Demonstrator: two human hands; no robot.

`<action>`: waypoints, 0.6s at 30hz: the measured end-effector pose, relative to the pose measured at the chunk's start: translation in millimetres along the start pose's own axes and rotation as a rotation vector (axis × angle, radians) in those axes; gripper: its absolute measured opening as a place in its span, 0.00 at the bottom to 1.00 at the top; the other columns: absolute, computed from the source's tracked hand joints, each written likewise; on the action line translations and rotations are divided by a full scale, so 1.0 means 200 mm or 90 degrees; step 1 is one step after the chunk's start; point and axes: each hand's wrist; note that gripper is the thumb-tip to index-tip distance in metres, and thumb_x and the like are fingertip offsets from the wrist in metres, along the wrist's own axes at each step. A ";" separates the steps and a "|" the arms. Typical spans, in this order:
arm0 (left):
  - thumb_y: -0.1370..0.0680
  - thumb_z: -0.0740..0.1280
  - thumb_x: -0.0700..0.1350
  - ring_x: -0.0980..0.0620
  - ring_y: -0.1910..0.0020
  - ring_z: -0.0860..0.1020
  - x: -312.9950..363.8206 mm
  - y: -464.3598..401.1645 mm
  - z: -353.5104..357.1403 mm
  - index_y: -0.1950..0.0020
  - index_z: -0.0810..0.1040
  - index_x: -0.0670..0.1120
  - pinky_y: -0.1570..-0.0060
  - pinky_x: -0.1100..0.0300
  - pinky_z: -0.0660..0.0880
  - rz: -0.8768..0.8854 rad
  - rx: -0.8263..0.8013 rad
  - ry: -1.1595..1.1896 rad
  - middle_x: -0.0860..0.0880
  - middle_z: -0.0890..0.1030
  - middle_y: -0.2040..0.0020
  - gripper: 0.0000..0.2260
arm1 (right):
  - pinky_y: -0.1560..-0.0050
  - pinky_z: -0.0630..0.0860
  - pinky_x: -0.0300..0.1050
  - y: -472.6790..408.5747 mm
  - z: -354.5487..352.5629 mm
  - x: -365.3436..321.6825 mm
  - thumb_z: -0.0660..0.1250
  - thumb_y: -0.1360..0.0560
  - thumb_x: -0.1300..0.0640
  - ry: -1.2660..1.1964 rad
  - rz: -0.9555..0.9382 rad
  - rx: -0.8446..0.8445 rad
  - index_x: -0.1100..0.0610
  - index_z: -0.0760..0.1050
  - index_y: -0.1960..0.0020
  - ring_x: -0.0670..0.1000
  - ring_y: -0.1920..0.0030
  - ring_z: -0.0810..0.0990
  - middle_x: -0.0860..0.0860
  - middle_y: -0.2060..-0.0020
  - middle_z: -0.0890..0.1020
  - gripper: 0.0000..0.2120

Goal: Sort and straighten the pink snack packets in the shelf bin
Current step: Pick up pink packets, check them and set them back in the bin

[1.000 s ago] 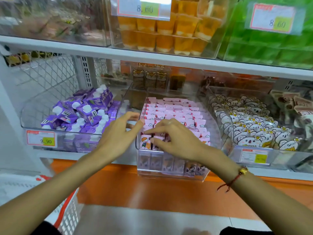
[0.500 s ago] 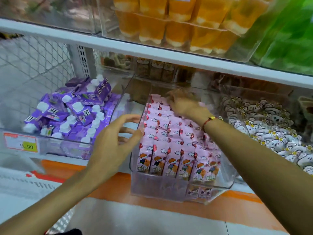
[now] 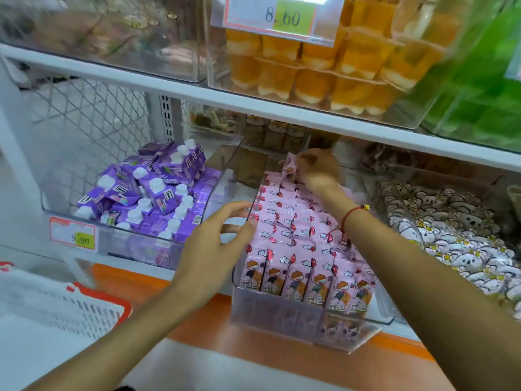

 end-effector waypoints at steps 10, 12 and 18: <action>0.23 0.68 0.50 0.56 0.37 0.71 0.10 0.02 -0.03 0.36 0.73 0.53 0.37 0.56 0.69 0.122 0.069 -0.077 0.56 0.74 0.38 0.16 | 0.58 0.73 0.30 0.45 -0.21 -0.19 0.64 0.22 0.65 -0.505 0.074 0.223 0.61 0.77 0.52 0.43 0.61 0.77 0.49 0.63 0.79 0.03; 0.24 0.67 0.52 0.57 0.33 0.69 0.14 0.05 -0.04 0.32 0.70 0.53 0.34 0.56 0.66 0.188 0.041 -0.077 0.56 0.72 0.33 0.20 | 0.58 0.75 0.32 0.60 -0.27 -0.21 0.66 0.23 0.62 -0.511 0.036 0.159 0.60 0.77 0.51 0.41 0.61 0.79 0.48 0.61 0.80 0.02; 0.25 0.65 0.58 0.71 0.38 0.67 0.20 0.13 -0.04 0.28 0.68 0.56 0.40 0.75 0.64 0.280 -0.057 -0.067 0.67 0.70 0.38 0.26 | 0.51 0.78 0.36 0.96 -0.47 -0.26 0.67 0.24 0.59 -0.557 -0.060 -0.067 0.60 0.78 0.51 0.41 0.57 0.81 0.43 0.62 0.82 0.05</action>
Point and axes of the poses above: each hand's wrist, its own y-axis away from the middle knuckle, its own z-axis out of the palm, x = y × z
